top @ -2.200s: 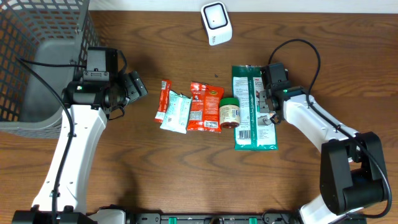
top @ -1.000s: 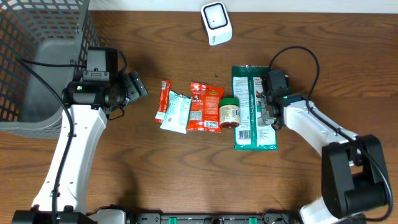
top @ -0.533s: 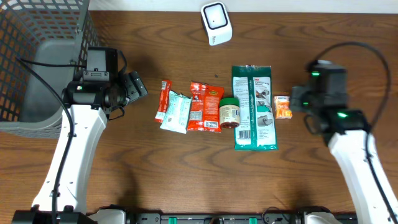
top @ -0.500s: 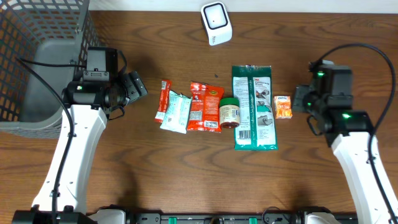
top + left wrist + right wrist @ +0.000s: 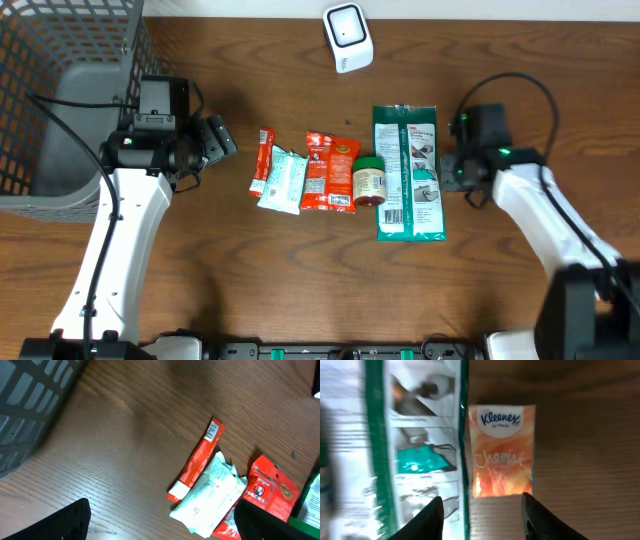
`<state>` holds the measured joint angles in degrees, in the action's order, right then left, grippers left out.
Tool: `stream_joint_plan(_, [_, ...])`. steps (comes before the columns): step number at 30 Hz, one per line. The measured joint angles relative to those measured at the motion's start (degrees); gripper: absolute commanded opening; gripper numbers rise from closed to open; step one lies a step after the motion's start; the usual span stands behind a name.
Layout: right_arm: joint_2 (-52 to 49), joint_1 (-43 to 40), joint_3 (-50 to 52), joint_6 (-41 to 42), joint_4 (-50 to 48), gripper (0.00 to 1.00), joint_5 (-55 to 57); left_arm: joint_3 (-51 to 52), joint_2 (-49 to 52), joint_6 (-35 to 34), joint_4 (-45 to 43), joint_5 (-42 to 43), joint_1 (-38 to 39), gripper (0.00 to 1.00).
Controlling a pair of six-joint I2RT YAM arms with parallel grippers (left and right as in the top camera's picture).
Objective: Scan the item barcode
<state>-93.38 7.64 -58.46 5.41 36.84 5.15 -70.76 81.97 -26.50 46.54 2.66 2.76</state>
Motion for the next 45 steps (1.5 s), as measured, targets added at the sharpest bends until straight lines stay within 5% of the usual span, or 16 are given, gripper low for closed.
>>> stream_joint_plan(9, [-6.3, 3.9, -0.5, -2.8, -1.0, 0.48, 9.8, 0.0, 0.0, 0.0, 0.0, 0.0, 0.0, 0.92])
stream_joint_plan(23, [-6.4, 6.1, -12.7, -2.6, 7.8, 0.45, 13.5, 0.0, 0.0, 0.0, 0.0, 0.0, 0.0, 0.92])
stream_joint_plan(34, [-12.9, 6.1, -13.0, 0.0, 8.3, 0.43, 13.3, 0.0, 0.0, 0.0, 0.0, 0.0, 0.0, 0.92])
stream_joint_plan(42, [-18.6, 6.2, -13.0, 0.5, 7.9, 0.37, 14.6, 0.0, 0.0, 0.0, 0.0, 0.0, 0.0, 0.92])
stream_joint_plan(45, [-19.2, 6.2, -13.2, 0.4, 8.0, 0.24, 15.6, 0.0, 0.0, 0.0, 0.0, 0.0, 0.0, 0.92])
